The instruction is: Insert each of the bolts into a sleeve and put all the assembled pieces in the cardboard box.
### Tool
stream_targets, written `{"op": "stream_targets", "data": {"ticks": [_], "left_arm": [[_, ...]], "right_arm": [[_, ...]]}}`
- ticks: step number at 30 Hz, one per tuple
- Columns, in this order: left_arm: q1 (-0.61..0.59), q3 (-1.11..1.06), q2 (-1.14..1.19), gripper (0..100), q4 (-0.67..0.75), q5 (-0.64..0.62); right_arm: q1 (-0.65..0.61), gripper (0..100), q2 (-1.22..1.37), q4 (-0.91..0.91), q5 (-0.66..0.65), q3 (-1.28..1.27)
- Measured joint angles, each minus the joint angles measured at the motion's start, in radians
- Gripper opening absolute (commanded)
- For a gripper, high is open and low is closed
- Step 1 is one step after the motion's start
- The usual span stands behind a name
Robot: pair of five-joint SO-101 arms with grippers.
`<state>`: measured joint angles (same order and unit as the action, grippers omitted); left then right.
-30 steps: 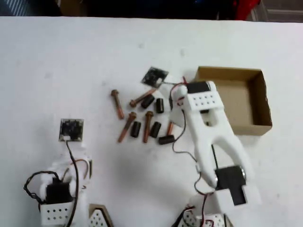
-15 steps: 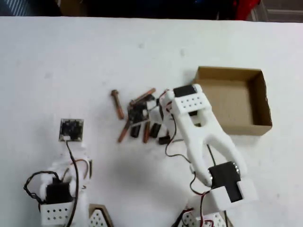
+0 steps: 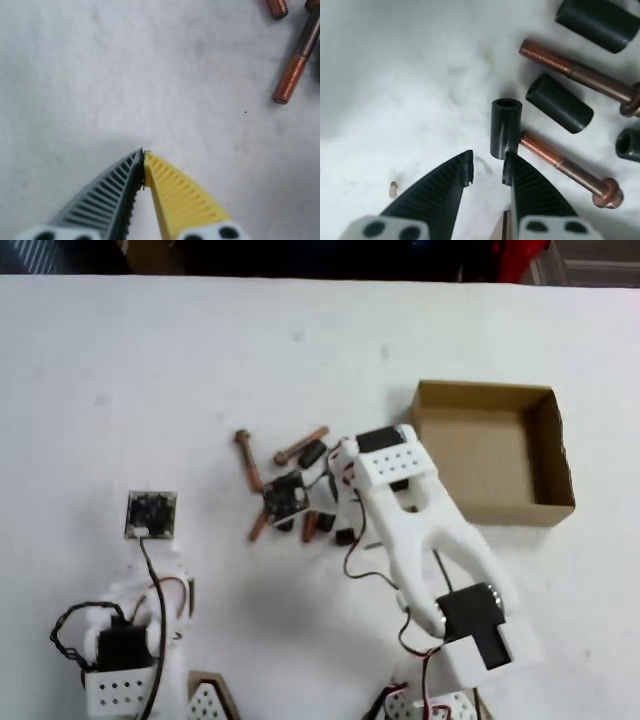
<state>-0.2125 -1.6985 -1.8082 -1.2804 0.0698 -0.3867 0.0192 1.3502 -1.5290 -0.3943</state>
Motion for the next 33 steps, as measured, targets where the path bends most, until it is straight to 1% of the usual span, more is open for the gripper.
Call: {"op": "stream_targets", "data": {"ticks": [5,33], "left_arm": [[0.000,0.000,0.000,2,0.000,0.000],[0.000,0.000,0.000,2,0.000,0.000]], "right_arm": [[-0.015,9.9,0.000,0.000,0.035,0.000],[-0.018,9.9,0.000,0.000,0.044,0.000]]}}
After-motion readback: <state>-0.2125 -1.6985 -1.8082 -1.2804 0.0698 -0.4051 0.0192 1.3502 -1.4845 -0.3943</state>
